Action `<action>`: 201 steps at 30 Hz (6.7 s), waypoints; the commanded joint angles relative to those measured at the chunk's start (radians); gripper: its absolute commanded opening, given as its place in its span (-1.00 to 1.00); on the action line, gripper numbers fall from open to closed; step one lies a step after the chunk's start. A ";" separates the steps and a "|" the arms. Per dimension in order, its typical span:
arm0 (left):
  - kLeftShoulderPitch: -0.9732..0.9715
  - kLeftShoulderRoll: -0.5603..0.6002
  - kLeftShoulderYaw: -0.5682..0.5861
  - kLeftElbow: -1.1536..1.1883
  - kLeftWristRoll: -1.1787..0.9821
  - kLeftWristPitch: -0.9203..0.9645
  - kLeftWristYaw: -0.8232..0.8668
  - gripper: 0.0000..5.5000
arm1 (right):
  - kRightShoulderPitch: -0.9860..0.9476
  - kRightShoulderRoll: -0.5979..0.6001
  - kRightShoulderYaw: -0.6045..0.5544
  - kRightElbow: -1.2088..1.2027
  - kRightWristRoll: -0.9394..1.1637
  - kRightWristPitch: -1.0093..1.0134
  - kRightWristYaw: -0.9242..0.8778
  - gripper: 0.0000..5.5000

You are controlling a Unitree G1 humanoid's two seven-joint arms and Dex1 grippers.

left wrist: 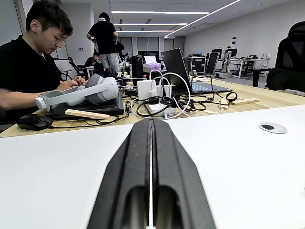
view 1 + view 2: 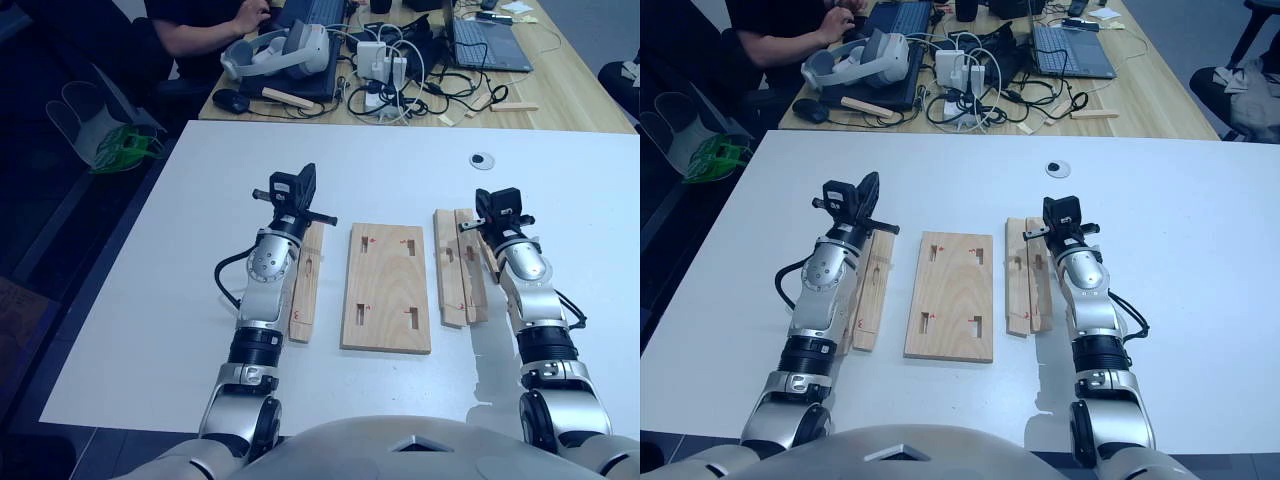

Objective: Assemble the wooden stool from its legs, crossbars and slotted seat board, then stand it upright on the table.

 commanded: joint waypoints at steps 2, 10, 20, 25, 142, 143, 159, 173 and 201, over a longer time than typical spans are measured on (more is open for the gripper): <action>-0.038 0.006 -0.001 0.006 -0.010 0.017 -0.019 -1.00 | -0.013 -0.013 -0.017 -0.023 0.008 0.016 -0.007 -1.00; -0.026 0.013 -0.010 -0.015 -0.003 0.039 -0.025 -1.00 | -0.006 -0.010 -0.019 -0.043 0.014 0.035 0.001 -1.00; -0.026 0.012 -0.009 -0.007 -0.010 0.035 -0.025 -1.00 | -0.002 -0.008 -0.021 -0.043 0.012 0.037 -0.002 -1.00; -0.030 0.013 -0.006 -0.013 -0.007 0.047 -0.017 -1.00 | -0.005 -0.007 -0.022 -0.040 0.012 0.036 -0.004 -1.00; 0.080 0.273 0.242 -0.382 -0.197 0.558 -0.128 -0.53 | -0.250 -0.046 -0.148 -0.287 0.341 0.466 0.085 -0.76; 0.032 0.267 0.229 -0.363 -0.186 0.488 -0.133 -0.53 | -0.289 -0.034 -0.128 -0.296 0.371 0.507 0.114 -0.68; -0.093 0.287 -0.071 -0.313 -0.077 0.026 -0.424 -0.53 | -0.520 0.146 -0.146 -0.428 0.891 0.849 0.240 0.39; -0.079 0.300 -0.080 -0.342 -0.076 0.040 -0.430 -0.53 | -0.504 0.057 -0.203 -0.418 1.055 0.999 0.228 -0.39; -0.002 0.257 0.053 -0.243 0.073 0.054 -0.091 0.39 | -0.230 0.052 -0.324 -0.611 0.848 0.716 -0.116 -0.86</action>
